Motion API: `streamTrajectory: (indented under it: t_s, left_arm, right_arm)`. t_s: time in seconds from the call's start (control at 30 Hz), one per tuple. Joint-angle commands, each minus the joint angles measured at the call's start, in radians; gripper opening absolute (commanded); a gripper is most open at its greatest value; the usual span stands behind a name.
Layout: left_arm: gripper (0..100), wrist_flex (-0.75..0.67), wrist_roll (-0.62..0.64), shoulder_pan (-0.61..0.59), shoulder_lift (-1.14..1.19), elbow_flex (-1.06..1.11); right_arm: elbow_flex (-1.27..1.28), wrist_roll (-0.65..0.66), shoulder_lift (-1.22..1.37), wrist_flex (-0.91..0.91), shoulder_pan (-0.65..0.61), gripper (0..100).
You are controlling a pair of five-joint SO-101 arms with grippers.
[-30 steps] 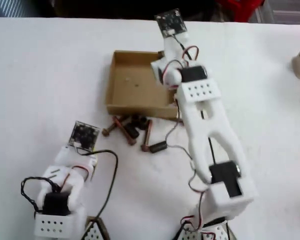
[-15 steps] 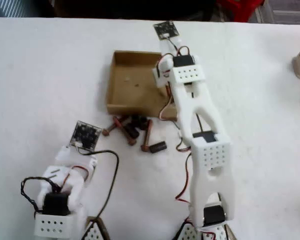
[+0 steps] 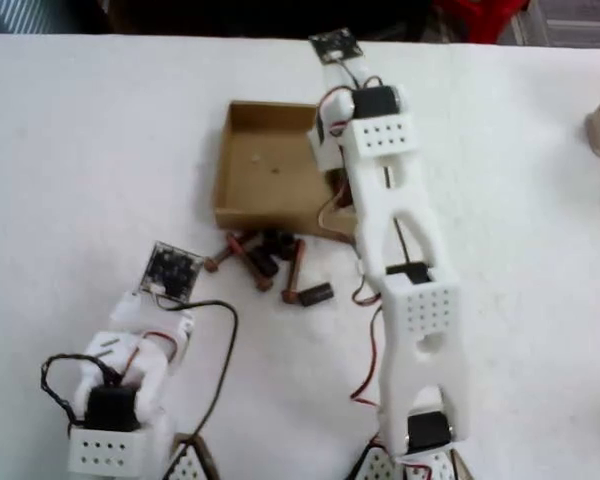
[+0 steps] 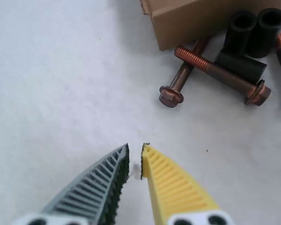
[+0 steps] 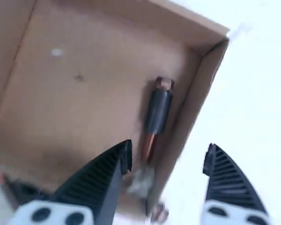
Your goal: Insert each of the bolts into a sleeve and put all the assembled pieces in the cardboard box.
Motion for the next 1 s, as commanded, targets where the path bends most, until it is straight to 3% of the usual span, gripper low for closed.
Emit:
streamTrajectory:
  t_s: [0.0, 0.1, 0.33, 0.63, 0.97]
  left_arm:
    - [8, 0.008, -0.009, -0.012, -0.007, -0.002]
    - [8, 0.006, -0.009, -0.012, -0.007, -0.002]
    - [8, 0.006, -0.009, -0.012, -0.007, -0.002]
    - [8, 0.006, -0.009, -0.012, -0.007, -0.002]
    - [8, 0.008, -0.009, -0.012, -0.007, -0.002]
  right_arm:
    - [-0.115, -0.012, -0.133, 0.160, 0.007, 22.6]
    - [-0.083, -0.006, -0.203, 0.160, 0.022, 20.3]
    - [0.244, 0.107, -0.504, 0.159, 0.031, 1.6]
    - [0.769, 0.133, -0.846, 0.154, 0.031, 3.0]
    - [1.321, 0.687, -1.113, 0.021, -0.074, 3.5]
